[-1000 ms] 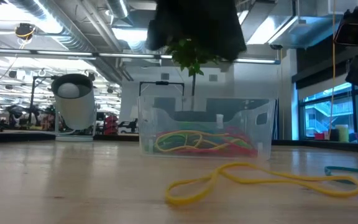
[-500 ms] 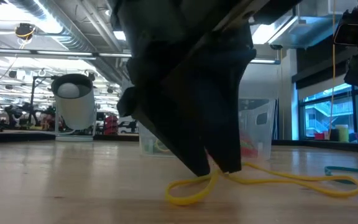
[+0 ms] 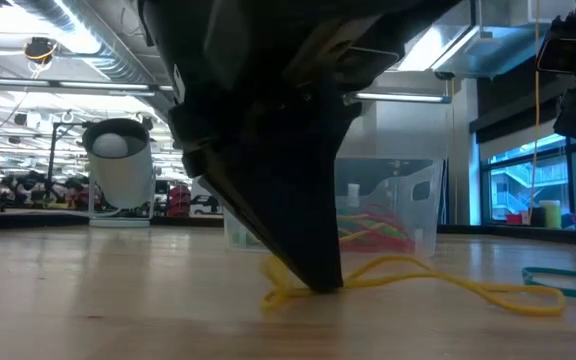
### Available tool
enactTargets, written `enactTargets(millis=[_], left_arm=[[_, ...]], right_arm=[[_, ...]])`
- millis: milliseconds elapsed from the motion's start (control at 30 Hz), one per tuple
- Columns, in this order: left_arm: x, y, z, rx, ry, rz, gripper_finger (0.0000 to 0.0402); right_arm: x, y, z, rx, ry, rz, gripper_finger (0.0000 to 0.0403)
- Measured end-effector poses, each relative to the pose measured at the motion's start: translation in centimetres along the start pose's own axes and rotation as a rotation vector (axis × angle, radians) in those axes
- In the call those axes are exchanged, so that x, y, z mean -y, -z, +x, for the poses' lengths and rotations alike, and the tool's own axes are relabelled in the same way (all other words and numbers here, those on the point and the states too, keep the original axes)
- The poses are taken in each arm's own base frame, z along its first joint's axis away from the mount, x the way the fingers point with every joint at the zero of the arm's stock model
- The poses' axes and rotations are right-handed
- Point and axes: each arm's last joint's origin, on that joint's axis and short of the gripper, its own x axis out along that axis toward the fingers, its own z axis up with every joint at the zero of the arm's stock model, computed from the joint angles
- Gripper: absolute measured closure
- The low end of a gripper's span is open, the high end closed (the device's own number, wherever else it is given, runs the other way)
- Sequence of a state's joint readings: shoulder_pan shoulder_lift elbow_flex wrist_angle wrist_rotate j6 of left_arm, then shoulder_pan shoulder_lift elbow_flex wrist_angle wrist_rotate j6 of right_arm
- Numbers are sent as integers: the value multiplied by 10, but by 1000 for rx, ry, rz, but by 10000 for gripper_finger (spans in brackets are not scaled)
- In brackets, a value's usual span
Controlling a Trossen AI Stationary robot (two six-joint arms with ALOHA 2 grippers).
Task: Pick and place rubber bands into bin
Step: Put the yellow rubber band into the bin
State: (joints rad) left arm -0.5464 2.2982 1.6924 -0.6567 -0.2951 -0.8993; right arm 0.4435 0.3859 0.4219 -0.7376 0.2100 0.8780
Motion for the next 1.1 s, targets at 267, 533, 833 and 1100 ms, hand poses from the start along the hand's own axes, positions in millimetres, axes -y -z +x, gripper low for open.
enactTargets(millis=[267,533,833,1100], left_arm=[[3,-23,-34,49,-9,20,401],[-14,-72,-80,173,-89,80,401],[-52,-127,-103,296,-214,128,400],[-84,-164,-115,319,-268,207,400]], right_arm=[[0,0,0,1,-1,0,283],[0,0,0,2,1,-9,283],[0,0,0,2,1,-6,283],[2,3,4,-5,9,26,283]])
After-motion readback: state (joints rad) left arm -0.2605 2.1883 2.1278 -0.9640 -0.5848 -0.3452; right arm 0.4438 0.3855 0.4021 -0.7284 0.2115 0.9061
